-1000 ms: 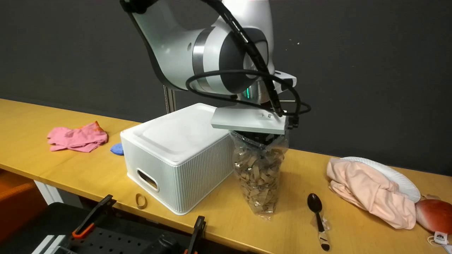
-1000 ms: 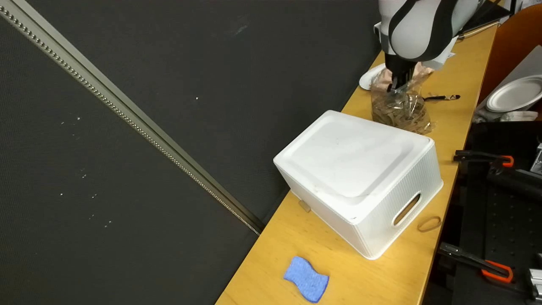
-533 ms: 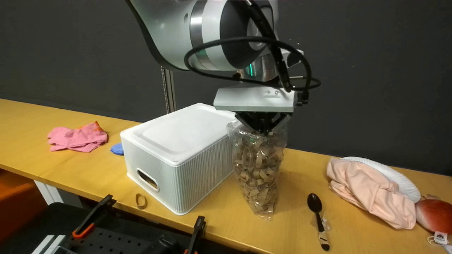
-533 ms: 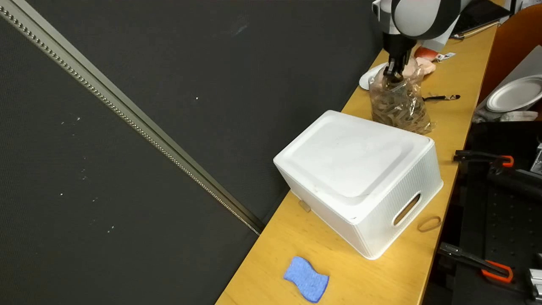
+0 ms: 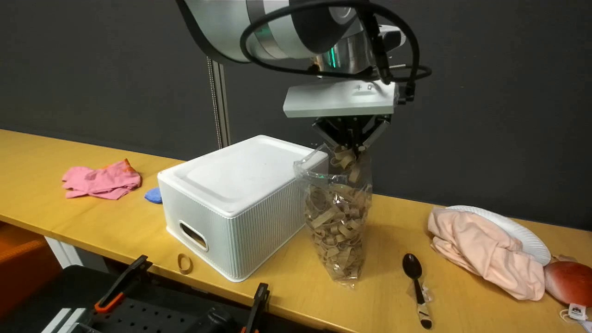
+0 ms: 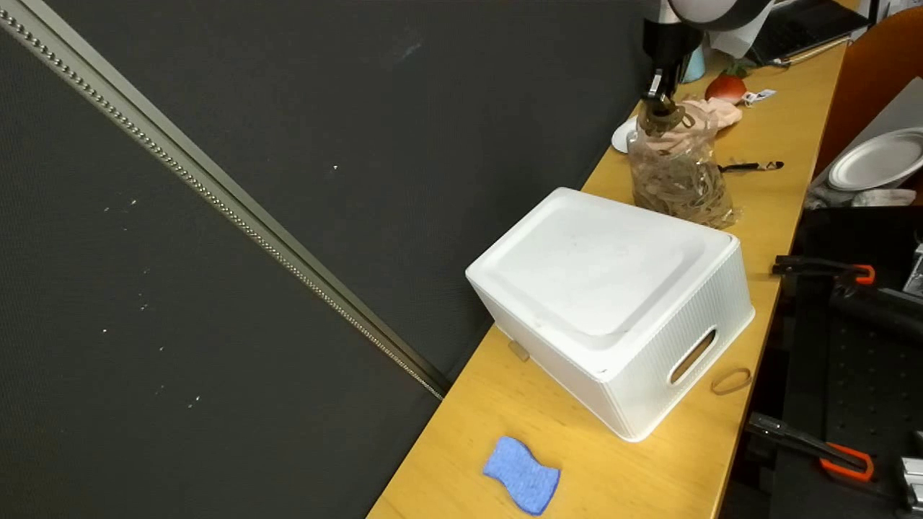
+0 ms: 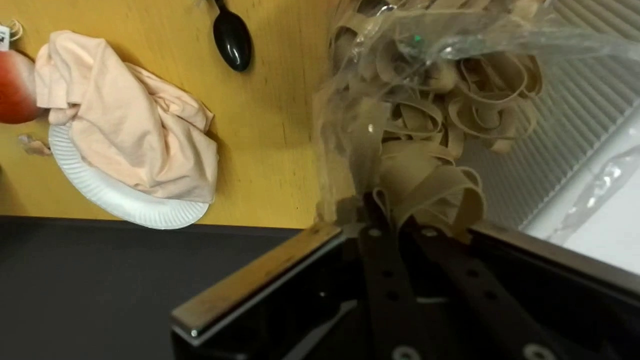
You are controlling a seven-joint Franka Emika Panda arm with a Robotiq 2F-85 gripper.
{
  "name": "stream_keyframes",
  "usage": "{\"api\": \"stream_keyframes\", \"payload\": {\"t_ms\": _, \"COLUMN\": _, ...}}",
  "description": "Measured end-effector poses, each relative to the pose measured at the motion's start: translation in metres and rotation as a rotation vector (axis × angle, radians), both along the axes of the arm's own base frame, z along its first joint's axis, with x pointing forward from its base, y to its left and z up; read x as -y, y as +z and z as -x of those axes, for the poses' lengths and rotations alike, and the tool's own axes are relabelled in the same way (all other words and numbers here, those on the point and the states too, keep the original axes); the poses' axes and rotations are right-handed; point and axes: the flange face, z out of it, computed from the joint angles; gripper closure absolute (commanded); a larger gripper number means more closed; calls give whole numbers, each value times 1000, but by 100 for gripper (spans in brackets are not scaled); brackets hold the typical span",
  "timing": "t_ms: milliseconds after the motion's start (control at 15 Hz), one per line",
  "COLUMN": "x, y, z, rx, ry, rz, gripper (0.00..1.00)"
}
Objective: Remove some rubber bands from the plastic and put them on the white box
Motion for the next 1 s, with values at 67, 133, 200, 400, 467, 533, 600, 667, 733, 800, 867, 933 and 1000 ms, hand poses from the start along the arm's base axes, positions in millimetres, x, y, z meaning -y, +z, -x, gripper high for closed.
{"api": "stream_keyframes", "payload": {"t_ms": 67, "x": 0, "y": 5, "z": -1, "rx": 9, "ry": 1, "rz": 2, "gripper": 98}}
{"api": "stream_keyframes", "payload": {"t_ms": 133, "x": -1, "y": 11, "z": -1, "rx": 18, "ry": 2, "rz": 3, "gripper": 98}}
{"api": "stream_keyframes", "payload": {"t_ms": 200, "x": -2, "y": 15, "z": -1, "rx": 23, "ry": 3, "rz": 1, "gripper": 98}}
{"api": "stream_keyframes", "payload": {"t_ms": 400, "x": -13, "y": 24, "z": -2, "rx": 14, "ry": 13, "rz": -31, "gripper": 98}}
{"api": "stream_keyframes", "payload": {"t_ms": 467, "x": -18, "y": 26, "z": -3, "rx": 9, "ry": 19, "rz": -47, "gripper": 98}}
{"api": "stream_keyframes", "payload": {"t_ms": 533, "x": -23, "y": 30, "z": -4, "rx": 8, "ry": 27, "rz": -60, "gripper": 98}}
{"api": "stream_keyframes", "payload": {"t_ms": 600, "x": -28, "y": 33, "z": -6, "rx": 7, "ry": 34, "rz": -72, "gripper": 98}}
{"api": "stream_keyframes", "payload": {"t_ms": 667, "x": -32, "y": 37, "z": -8, "rx": 9, "ry": 41, "rz": -82, "gripper": 98}}
{"api": "stream_keyframes", "payload": {"t_ms": 733, "x": -36, "y": 41, "z": -11, "rx": 11, "ry": 48, "rz": -91, "gripper": 98}}
{"api": "stream_keyframes", "payload": {"t_ms": 800, "x": -39, "y": 46, "z": -14, "rx": 11, "ry": 54, "rz": -101, "gripper": 98}}
{"api": "stream_keyframes", "payload": {"t_ms": 867, "x": -42, "y": 50, "z": -18, "rx": 13, "ry": 60, "rz": -111, "gripper": 98}}
{"api": "stream_keyframes", "payload": {"t_ms": 933, "x": -44, "y": 55, "z": -21, "rx": 15, "ry": 67, "rz": -120, "gripper": 98}}
{"api": "stream_keyframes", "payload": {"t_ms": 1000, "x": -47, "y": 60, "z": -25, "rx": 17, "ry": 75, "rz": -128, "gripper": 98}}
